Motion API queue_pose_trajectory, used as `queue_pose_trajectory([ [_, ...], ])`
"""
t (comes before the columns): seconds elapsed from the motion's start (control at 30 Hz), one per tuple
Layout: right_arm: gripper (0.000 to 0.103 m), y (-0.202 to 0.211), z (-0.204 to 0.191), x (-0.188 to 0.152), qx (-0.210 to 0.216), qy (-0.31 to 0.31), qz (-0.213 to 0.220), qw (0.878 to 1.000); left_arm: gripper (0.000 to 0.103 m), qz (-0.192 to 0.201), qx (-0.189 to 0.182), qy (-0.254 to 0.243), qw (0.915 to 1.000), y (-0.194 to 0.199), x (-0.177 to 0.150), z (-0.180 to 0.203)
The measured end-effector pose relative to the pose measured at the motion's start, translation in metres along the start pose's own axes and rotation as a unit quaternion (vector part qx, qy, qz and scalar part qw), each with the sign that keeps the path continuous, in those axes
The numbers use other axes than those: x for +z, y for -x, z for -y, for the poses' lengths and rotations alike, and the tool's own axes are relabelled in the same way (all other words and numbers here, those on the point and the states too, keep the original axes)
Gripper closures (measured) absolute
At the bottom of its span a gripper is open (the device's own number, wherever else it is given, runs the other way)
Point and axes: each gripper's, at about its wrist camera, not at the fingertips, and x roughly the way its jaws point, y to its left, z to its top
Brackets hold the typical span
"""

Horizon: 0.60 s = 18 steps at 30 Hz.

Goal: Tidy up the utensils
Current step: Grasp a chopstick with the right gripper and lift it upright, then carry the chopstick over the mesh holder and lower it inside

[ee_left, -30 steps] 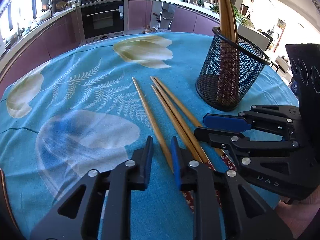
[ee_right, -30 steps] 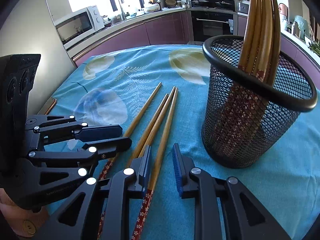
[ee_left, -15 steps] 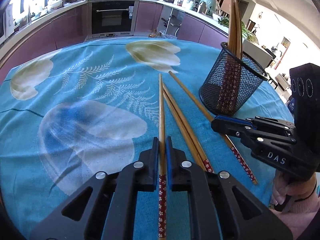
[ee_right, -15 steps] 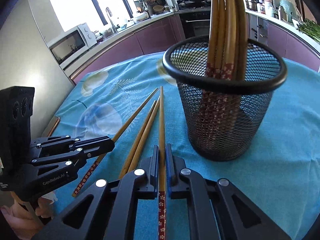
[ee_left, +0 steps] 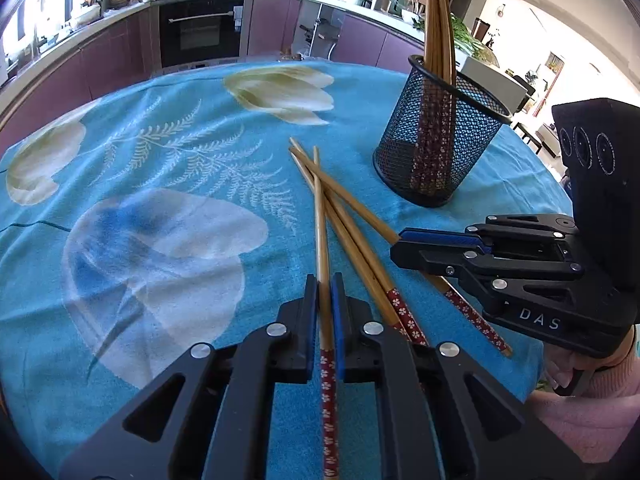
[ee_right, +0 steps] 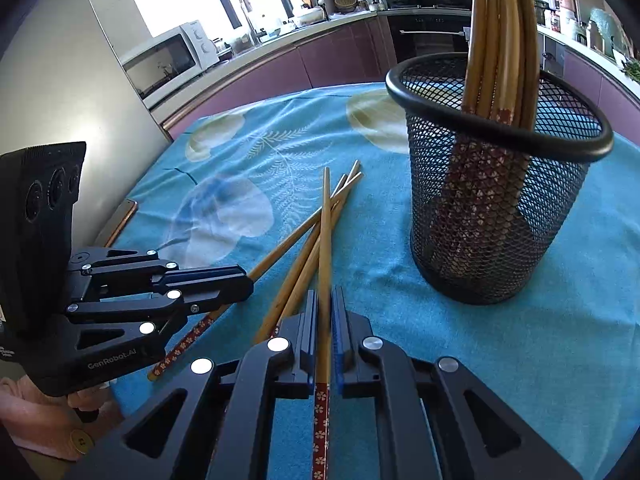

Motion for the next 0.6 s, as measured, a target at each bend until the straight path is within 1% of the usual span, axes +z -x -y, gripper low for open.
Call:
queue_pose_trajectory([
  [0.1, 0.095, -0.003, 0.000, 0.001, -0.001, -0.001, -0.001, 1.000, 0.094, -0.003, 0.002, -0.009, 1.0000, -0.003, 0.003, 0.000],
  [0.17, 0.095, -0.004, 0.001, 0.002, -0.001, -0.001, 0.000, 1.000, 0.089, -0.008, -0.002, -0.016, 0.9998, -0.006, 0.007, 0.001],
  [0.27, 0.095, -0.006, 0.002, 0.004, -0.001, 0.000, 0.001, 1.000, 0.089, -0.009, -0.004, -0.021, 0.9997, -0.010, 0.013, 0.001],
  [0.3, 0.096, -0.006, 0.002, 0.004, -0.002, -0.002, 0.002, 1.000, 0.089, -0.010, -0.005, -0.021, 0.9997, -0.012, 0.015, 0.000],
  [0.33, 0.097, -0.006, 0.002, 0.004, -0.001, -0.002, 0.003, 1.000, 0.089, -0.010, -0.006, -0.018, 0.9998, -0.013, 0.017, -0.001],
  [0.4, 0.097, -0.003, 0.003, 0.004, -0.001, -0.001, 0.007, 1.000, 0.094, -0.010, -0.001, -0.013, 0.9999, -0.014, 0.020, -0.001],
  [0.53, 0.097, 0.007, 0.001, 0.005, 0.005, 0.003, 0.021, 1.000, 0.095, -0.001, 0.002, -0.005, 1.0000, -0.008, 0.018, 0.000],
  [0.6, 0.097, 0.013, 0.000, 0.007, 0.009, 0.005, 0.029, 1.000, 0.095, 0.006, -0.003, -0.003, 1.0000, -0.003, 0.019, 0.000],
])
